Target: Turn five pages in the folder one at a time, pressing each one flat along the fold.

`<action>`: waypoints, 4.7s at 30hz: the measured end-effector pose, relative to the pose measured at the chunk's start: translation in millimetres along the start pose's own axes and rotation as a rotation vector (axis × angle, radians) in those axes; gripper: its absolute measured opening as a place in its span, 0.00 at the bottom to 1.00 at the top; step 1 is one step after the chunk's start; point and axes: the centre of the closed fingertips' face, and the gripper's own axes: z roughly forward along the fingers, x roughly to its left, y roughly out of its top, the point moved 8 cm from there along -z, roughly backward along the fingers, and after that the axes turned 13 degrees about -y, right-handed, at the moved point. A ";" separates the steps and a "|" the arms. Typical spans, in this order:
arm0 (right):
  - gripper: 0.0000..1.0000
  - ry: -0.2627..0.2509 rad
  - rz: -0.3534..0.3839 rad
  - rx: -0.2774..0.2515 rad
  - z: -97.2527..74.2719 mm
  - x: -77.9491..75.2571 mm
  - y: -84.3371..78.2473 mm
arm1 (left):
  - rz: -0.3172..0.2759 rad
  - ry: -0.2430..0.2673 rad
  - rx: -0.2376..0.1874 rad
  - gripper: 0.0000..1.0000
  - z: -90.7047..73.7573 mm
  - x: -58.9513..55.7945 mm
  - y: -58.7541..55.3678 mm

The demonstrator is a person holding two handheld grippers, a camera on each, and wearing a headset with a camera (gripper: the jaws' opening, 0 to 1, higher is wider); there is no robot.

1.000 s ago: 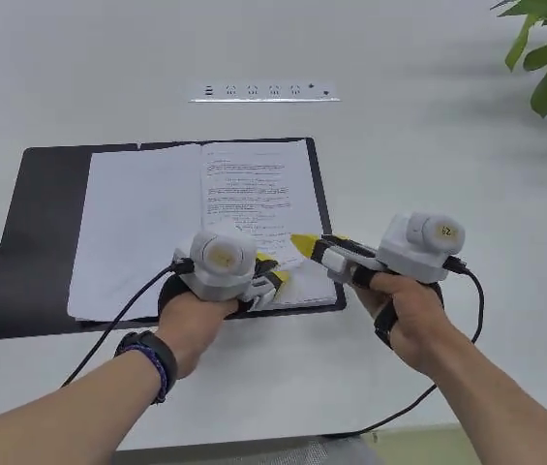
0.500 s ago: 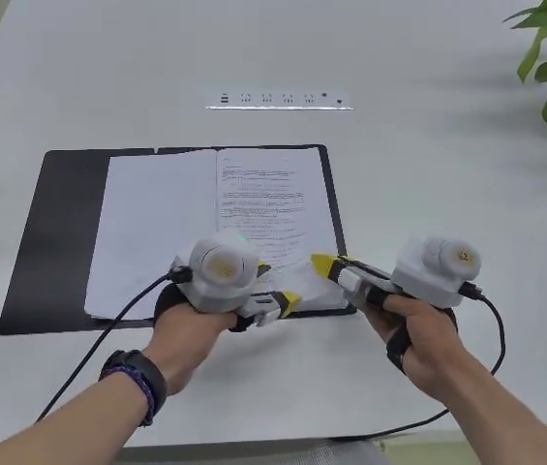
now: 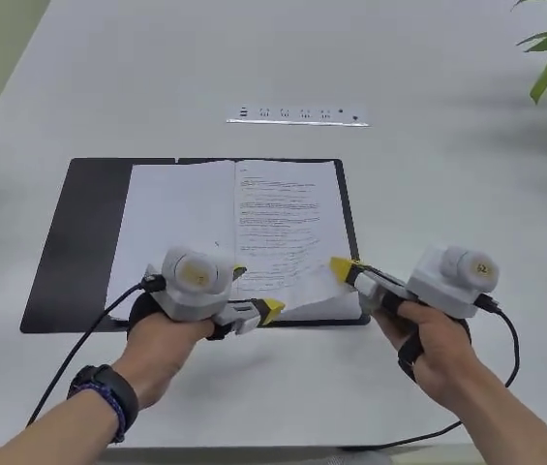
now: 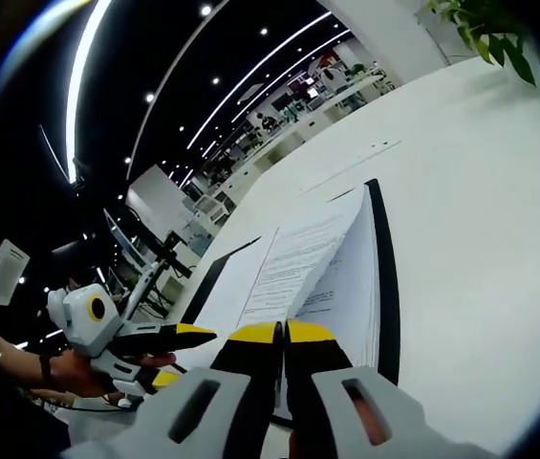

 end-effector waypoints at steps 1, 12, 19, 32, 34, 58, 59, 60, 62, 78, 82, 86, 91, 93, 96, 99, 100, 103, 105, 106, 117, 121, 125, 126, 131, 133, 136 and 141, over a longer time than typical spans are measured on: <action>0.00 0.003 0.003 -0.002 -0.2 1.5 0.5 | 0.002 0.005 0.000 0.47 -2.6 0.9 0.0; 0.00 0.021 -0.002 -0.025 1.6 21.3 9.8 | -0.009 0.052 -0.028 0.51 -37.7 12.0 -0.9; 0.00 0.029 0.002 -0.040 0.1 35.1 8.6 | -0.034 0.092 -0.059 0.53 -65.5 13.0 -11.0; 0.00 0.066 0.015 -0.039 11.1 70.4 -1.5 | -0.058 0.174 -0.094 0.56 -117.5 25.8 -25.0; 0.00 0.077 0.016 -0.041 14.9 78.2 -1.3 | -0.059 0.181 -0.097 0.56 -123.8 26.9 -25.8; 0.00 0.191 0.023 -0.021 57.0 155.4 -8.6 | -0.073 0.255 -0.130 0.61 -176.2 36.4 -38.8; 0.00 0.193 0.022 -0.019 58.2 157.3 -9.5 | -0.074 0.257 -0.132 0.61 -177.3 37.2 -39.3; 0.00 0.197 0.023 -0.014 59.9 160.4 -11.0 | -0.075 0.259 -0.133 0.61 -178.9 37.9 -39.9; 0.00 0.201 0.023 -0.010 61.5 163.7 -12.4 | -0.077 0.262 -0.136 0.61 -180.8 39.0 -40.8; 0.00 0.251 0.013 0.055 81.7 195.5 -31.0 | -0.095 0.281 -0.145 0.62 -194.6 36.6 -51.0; 0.00 0.261 0.011 0.075 85.7 202.0 -37.1 | -0.106 0.287 -0.149 0.62 -197.5 37.7 -54.8; 0.00 0.271 0.005 0.100 90.3 207.7 -44.6 | -0.115 0.294 -0.151 0.63 -199.4 36.8 -58.1; 0.00 0.279 0.001 0.129 97.1 211.8 -52.3 | -0.122 0.298 -0.147 0.63 -200.2 36.2 -62.0; 0.00 0.281 0.001 0.135 98.3 213.3 -53.6 | -0.123 0.298 -0.145 0.63 -200.4 36.1 -63.4; 0.00 0.285 0.003 0.145 101.4 216.5 -56.4 | -0.126 0.298 -0.139 0.64 -200.9 36.9 -66.2; 0.00 0.287 0.005 0.156 105.2 217.1 -60.4 | -0.128 0.298 -0.135 0.64 -202.7 37.2 -68.6; 0.00 0.287 0.006 0.160 106.5 216.9 -61.9 | -0.129 0.297 -0.134 0.64 -203.2 37.3 -69.0; 0.00 0.290 0.007 0.175 108.7 218.5 -66.6 | -0.132 0.298 -0.137 0.65 -205.0 37.7 -70.3; 0.00 0.288 0.008 0.182 110.8 218.5 -70.6 | -0.133 0.300 -0.140 0.65 -207.1 37.8 -70.8; 0.00 0.287 0.010 0.185 111.4 219.3 -71.6 | -0.134 0.300 -0.140 0.66 -207.5 37.8 -70.8; 0.00 0.268 0.030 0.228 127.6 218.8 -87.7 | -0.126 0.301 -0.124 0.67 -218.3 38.0 -74.8; 0.00 0.256 0.026 0.248 132.6 217.9 -94.2 | -0.127 0.299 -0.124 0.68 -221.4 37.8 -76.4; 0.00 0.244 0.031 0.264 139.1 215.9 -100.4 | -0.132 0.290 -0.124 0.70 -223.5 36.1 -78.0; 0.00 0.240 0.030 0.268 140.7 215.6 -102.1 | -0.133 0.289 -0.123 0.70 -223.8 35.6 -78.5; 0.00 0.227 0.052 0.288 146.3 212.7 -110.6 | -0.138 0.282 -0.113 0.72 -224.2 35.1 -82.2; 0.00 0.218 0.047 0.296 148.3 212.0 -113.3 | -0.137 0.282 -0.116 0.71 -225.3 35.3 -82.4; 0.03 0.204 0.057 0.307 149.8 213.1 -117.9 | -0.140 0.288 -0.126 0.71 -228.8 36.4 -81.6; 0.11 0.198 0.018 0.342 151.2 213.9 -131.5 | -0.135 0.298 -0.117 0.70 -231.7 38.5 -83.3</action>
